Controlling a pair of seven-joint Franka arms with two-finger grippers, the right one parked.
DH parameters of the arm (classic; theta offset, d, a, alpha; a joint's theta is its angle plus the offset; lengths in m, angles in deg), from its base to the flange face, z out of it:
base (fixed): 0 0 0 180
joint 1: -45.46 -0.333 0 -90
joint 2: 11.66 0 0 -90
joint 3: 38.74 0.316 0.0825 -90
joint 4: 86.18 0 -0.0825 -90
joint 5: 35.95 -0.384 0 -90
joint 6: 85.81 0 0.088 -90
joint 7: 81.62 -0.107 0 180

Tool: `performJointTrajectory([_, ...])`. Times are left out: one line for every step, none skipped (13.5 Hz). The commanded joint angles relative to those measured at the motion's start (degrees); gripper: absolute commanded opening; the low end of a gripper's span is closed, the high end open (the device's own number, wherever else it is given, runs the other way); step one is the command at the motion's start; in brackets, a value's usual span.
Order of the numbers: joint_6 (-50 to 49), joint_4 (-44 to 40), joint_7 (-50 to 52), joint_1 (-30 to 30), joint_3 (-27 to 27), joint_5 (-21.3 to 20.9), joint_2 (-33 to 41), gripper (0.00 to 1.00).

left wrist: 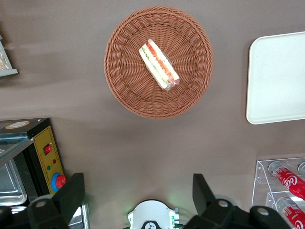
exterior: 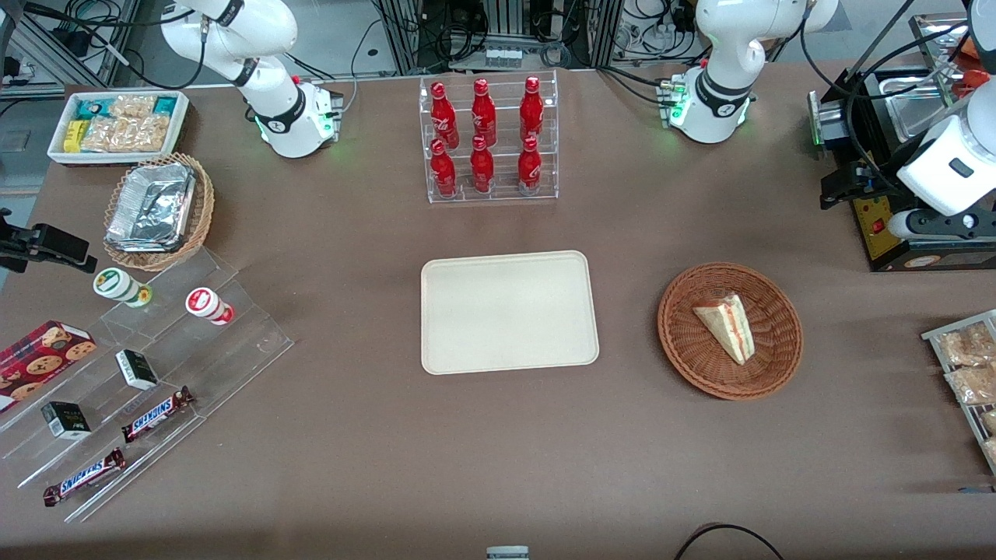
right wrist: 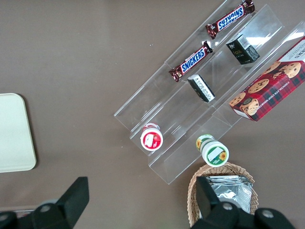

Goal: Place sandwich from basket to tray
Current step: 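Move the left gripper over the wrapped sandwich in the wicker basket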

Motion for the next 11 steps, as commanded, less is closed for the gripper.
performJointTrajectory([-0.33,-0.21,-0.87,0.56,0.33,-0.35,0.33,1.0])
performJointTrajectory([-0.06,-0.03,-0.7,0.56,0.24,-0.35,-0.03,1.0])
performJointTrajectory([0.03,0.4,-0.87,0.56,0.24,-0.35,-1.25,1.0])
performJointTrajectory([0.9,2.24,-1.05,0.56,0.24,-0.35,-1.78,1.0])
performJointTrajectory([4.39,4.78,-1.05,0.73,0.24,-0.35,-1.87,1.0])
performJointTrajectory([8.08,8.2,-1.05,0.99,0.15,-0.35,-1.7,1.0])
performJointTrajectory([11.42,11.36,-0.96,1.0,-0.02,-0.35,-1.61,1.0])
performJointTrajectory([15.72,14.61,-0.96,1.52,-0.11,-0.44,-1.61,1.0])
performJointTrajectory([19.68,17.52,-0.79,2.22,-0.11,-0.44,-1.61,1.0])
performJointTrajectory([23.81,20.77,-0.61,2.23,-0.11,-0.44,-1.52,1.0])
performJointTrajectory([28.46,24.11,-0.26,2.23,-0.11,-0.44,-1.44,1.0])
